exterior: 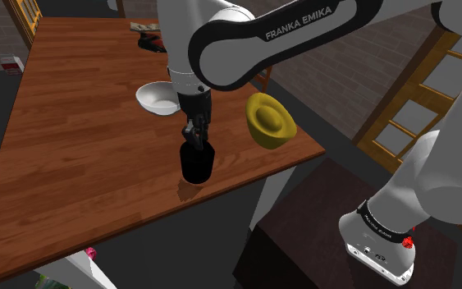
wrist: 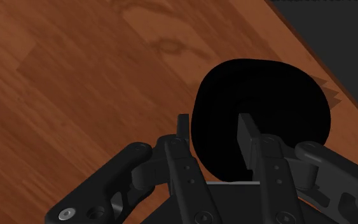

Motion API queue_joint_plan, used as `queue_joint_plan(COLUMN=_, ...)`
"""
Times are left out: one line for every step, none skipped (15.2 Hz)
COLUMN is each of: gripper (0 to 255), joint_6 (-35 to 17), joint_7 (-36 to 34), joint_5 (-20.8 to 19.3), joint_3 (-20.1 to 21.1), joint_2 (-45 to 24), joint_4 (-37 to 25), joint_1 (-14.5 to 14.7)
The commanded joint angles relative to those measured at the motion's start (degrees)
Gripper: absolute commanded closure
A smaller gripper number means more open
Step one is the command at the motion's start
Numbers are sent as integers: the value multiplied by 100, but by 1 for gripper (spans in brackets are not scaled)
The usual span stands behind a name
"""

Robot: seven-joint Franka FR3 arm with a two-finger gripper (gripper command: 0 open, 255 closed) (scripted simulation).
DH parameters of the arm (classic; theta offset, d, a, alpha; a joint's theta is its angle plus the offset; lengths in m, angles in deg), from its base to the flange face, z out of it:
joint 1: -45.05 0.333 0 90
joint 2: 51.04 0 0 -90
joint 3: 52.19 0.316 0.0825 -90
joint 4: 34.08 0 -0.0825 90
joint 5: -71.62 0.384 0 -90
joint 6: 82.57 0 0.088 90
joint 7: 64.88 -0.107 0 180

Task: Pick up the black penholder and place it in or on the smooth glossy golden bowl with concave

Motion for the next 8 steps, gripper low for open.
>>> queue_joint_plan(gripper=255, joint_6=1, joint_7=0, joint_5=1, joint_3=1, joint_2=-1, joint_4=2, joint_1=1)
queue_joint_plan(gripper=255, joint_6=0, joint_7=0, joint_5=1, joint_3=1, joint_2=0, joint_4=4, joint_1=1)
queue_joint_plan(gripper=255, joint_6=2, joint_7=-1, joint_5=1, joint_3=1, joint_2=-2, joint_4=0, joint_1=1)
queue_joint_plan(gripper=255, joint_6=2, joint_7=-1, joint_5=1, joint_3=1, joint_2=-1, joint_4=0, joint_1=1)
queue_joint_plan(gripper=255, joint_6=-1, joint_7=0, joint_5=0, joint_3=1, joint_2=-2, joint_4=2, joint_1=1)
queue_joint_plan(gripper=255, joint_6=68, joint_7=12, joint_5=16, joint_3=4, joint_2=28, joint_4=-39, joint_1=-2)
queue_joint_plan(gripper=255, joint_6=138, joint_7=23, joint_5=30, joint_3=7, joint_2=57, joint_4=-83, joint_1=-4)
queue_joint_plan(gripper=255, joint_6=207, joint_7=34, joint_5=44, joint_3=10, joint_2=85, joint_4=-127, joint_1=-7)
